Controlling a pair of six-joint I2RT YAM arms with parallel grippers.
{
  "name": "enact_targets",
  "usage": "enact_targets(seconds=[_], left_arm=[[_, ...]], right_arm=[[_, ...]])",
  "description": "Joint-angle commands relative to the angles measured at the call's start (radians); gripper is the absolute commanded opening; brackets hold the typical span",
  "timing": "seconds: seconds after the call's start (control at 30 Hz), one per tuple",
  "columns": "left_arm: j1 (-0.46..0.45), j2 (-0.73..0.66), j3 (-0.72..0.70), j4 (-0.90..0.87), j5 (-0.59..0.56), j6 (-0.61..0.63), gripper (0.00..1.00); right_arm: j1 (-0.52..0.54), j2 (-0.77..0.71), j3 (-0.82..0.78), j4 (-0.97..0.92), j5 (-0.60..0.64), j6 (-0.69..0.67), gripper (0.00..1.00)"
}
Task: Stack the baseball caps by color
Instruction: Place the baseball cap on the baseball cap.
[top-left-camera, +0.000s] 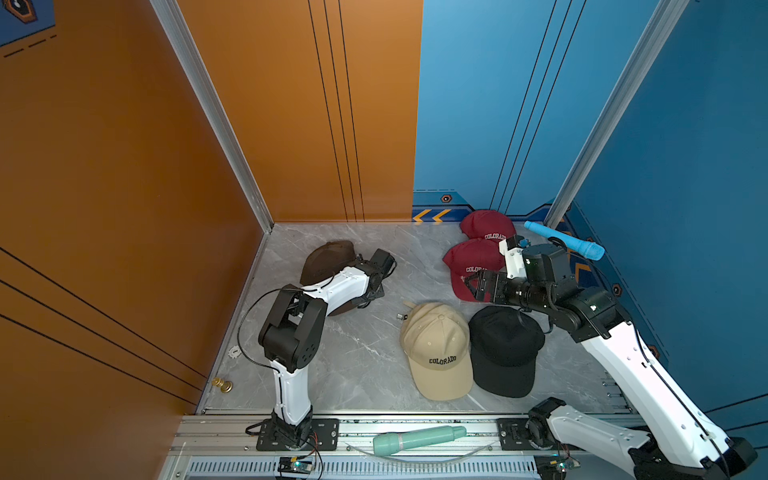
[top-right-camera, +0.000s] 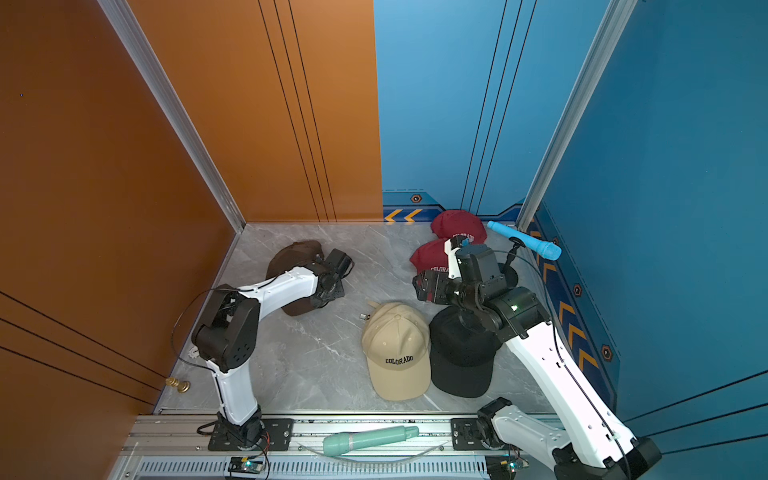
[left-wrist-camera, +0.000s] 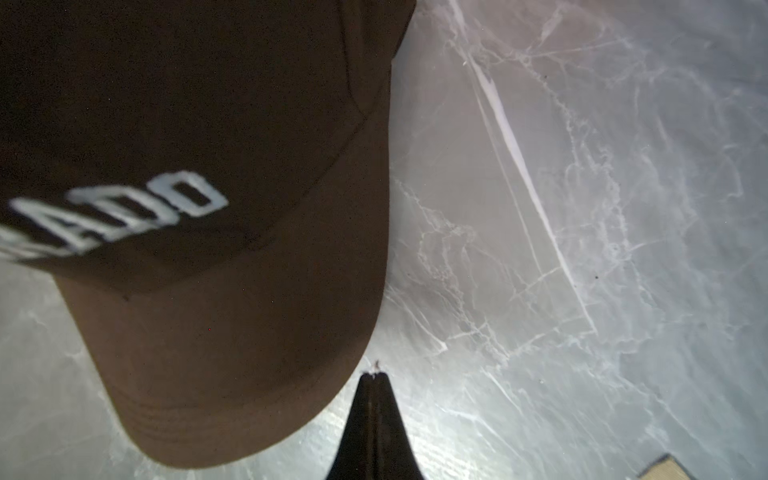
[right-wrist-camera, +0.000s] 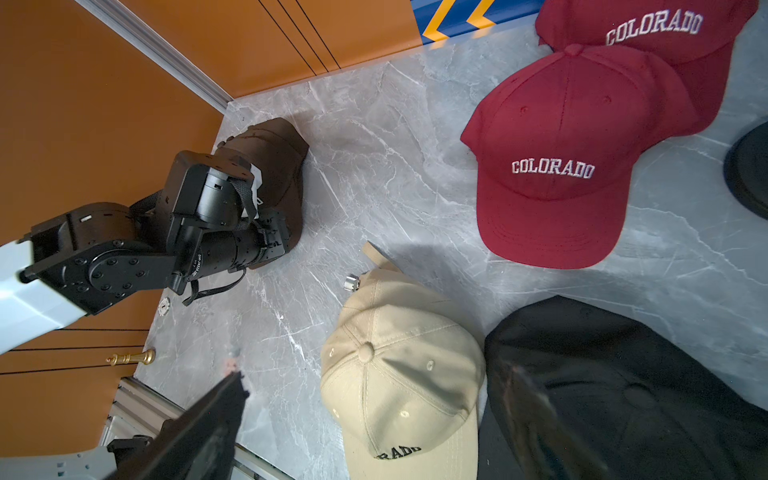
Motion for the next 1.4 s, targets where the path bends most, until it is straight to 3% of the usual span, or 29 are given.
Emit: enact_targets(seconds=[0.0,0.57,0.8,0.93,1.03,1.1,1.37], left_arm=[[0.028,0.012,-0.033,0.030,0.012,0.022,0.03],[0.140,-0.064,-0.175,0.092,0.028,0.063,0.02],[0.127,-0.124,-0.175,0.093,0.080,0.077,0.06],[0.068,-0.181,-0.134,0.055,0.093,0.074,0.30],[0.030,-0.236,-0.103,0.034,0.104,0.076,0.77],[0.017,-0.273,-0.090,0.027,0.121,0.074,0.96],[0.005,-0.428,-0.089,0.030,0.190,0.122,0.98]], right_arm=[[0.016,0.010,-0.005,0.017,0.032,0.020,1.00],[0.073,0.087,0.040,0.033,0.075,0.025,1.00],[0.076,0.124,0.066,0.032,0.096,0.005,1.00],[0.055,0.171,0.109,0.007,0.125,-0.013,1.00],[0.023,0.236,0.156,-0.016,0.143,-0.025,1.00],[0.003,0.290,0.189,-0.019,0.158,-0.034,1.00],[-0.082,0.607,0.356,0.022,0.239,-0.060,1.00]])
